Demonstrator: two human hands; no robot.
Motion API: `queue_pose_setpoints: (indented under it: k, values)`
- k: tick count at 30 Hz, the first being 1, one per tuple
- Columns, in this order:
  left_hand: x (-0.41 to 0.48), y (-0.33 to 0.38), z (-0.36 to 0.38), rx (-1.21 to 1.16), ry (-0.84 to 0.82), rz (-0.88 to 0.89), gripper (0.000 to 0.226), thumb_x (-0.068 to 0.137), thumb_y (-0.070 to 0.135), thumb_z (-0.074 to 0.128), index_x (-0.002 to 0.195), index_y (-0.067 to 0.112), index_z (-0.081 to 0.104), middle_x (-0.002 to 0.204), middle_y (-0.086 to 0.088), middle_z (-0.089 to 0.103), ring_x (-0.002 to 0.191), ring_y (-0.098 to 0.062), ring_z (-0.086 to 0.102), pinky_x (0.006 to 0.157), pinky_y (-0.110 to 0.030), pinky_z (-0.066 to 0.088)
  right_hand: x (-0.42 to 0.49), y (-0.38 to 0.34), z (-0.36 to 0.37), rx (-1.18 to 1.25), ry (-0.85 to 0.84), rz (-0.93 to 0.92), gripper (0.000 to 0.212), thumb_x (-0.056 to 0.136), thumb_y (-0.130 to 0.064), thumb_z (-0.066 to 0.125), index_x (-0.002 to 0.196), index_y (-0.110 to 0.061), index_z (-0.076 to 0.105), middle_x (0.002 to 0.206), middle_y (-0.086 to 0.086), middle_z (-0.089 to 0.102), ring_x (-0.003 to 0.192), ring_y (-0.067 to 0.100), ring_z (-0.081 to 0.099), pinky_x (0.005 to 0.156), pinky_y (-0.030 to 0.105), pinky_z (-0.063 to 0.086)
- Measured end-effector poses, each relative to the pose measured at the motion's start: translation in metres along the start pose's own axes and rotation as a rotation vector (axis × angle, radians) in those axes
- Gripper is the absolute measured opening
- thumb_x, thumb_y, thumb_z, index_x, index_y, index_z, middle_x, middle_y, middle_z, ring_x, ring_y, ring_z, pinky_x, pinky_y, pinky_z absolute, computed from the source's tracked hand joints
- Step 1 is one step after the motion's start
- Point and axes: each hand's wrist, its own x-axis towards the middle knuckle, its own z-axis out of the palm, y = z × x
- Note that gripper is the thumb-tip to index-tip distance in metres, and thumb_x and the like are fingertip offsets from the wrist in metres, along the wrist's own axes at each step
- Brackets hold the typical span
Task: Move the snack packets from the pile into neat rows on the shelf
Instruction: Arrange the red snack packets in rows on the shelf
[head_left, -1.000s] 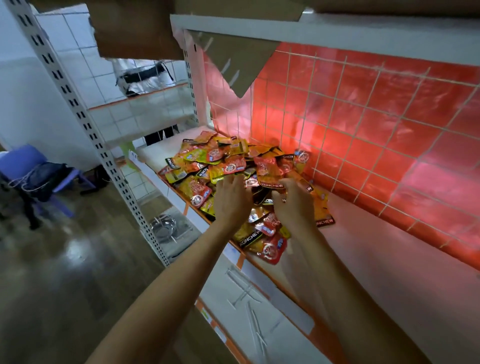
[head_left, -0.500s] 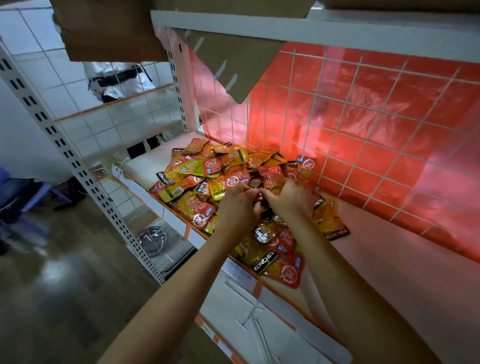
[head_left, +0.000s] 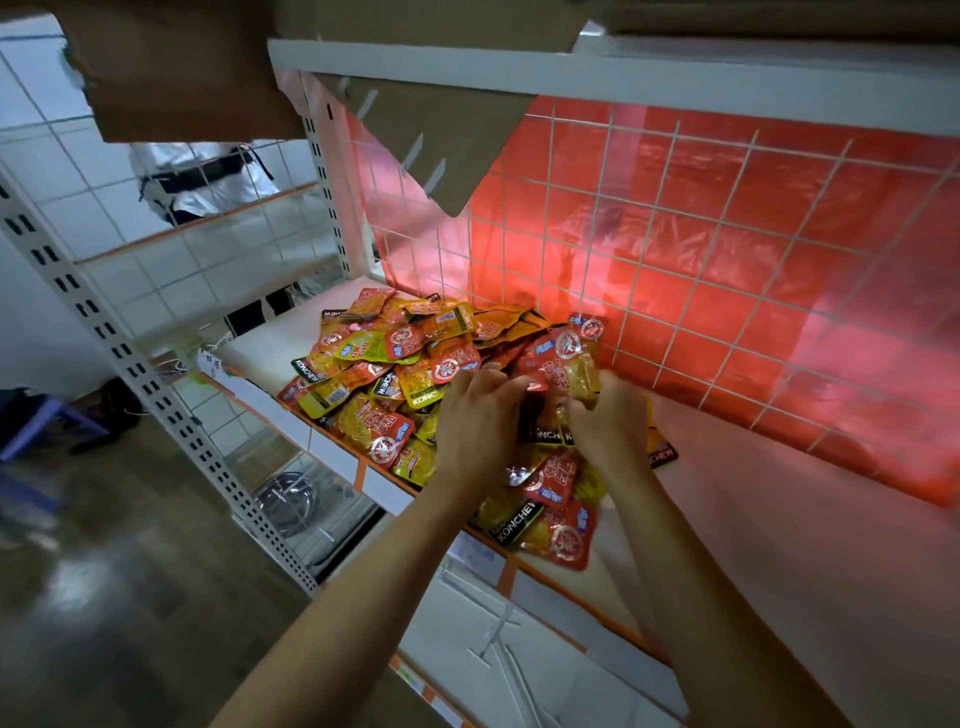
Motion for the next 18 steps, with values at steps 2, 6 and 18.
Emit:
queue_pose_setpoints:
  k: [2,6,18]
  values:
    - [0.004,0.015,-0.003,-0.090,0.040,-0.014,0.029,0.089,0.023,0.049,0.104,0.018,0.073,0.087,-0.006,0.068,0.077,-0.032,0.062,0.057,-0.030,0.044,-0.005,0.011,-0.009,0.087,0.020,0.013,0.016,0.085,-0.019,0.060,0.099,-0.012,0.063,0.095,0.008,0.064,0.093,0.028,0.058,0.071,0.032,0.040]
    - [0.014,0.047,-0.007,-0.264,0.095,-0.110,0.022,0.093,0.025,0.055,0.108,0.020,0.069,0.083,-0.007,0.068,0.071,-0.030,0.063,0.052,-0.030,0.040,-0.017,0.029,-0.035,0.278,0.051,0.091,0.011,0.085,-0.020,0.062,0.094,-0.016,0.066,0.089,0.003,0.066,0.087,0.025,0.061,0.074,0.033,0.046]
    - [0.021,0.133,0.030,-0.927,-0.222,-0.586,0.026,0.097,0.029,0.047,0.101,0.011,0.065,0.088,-0.005,0.067,0.084,-0.026,0.063,0.078,-0.041,0.053,-0.045,0.100,-0.100,0.524,0.191,0.333,0.026,0.059,-0.028,0.062,0.086,-0.026,0.065,0.091,0.001,0.071,0.087,0.024,0.067,0.084,0.050,0.054]
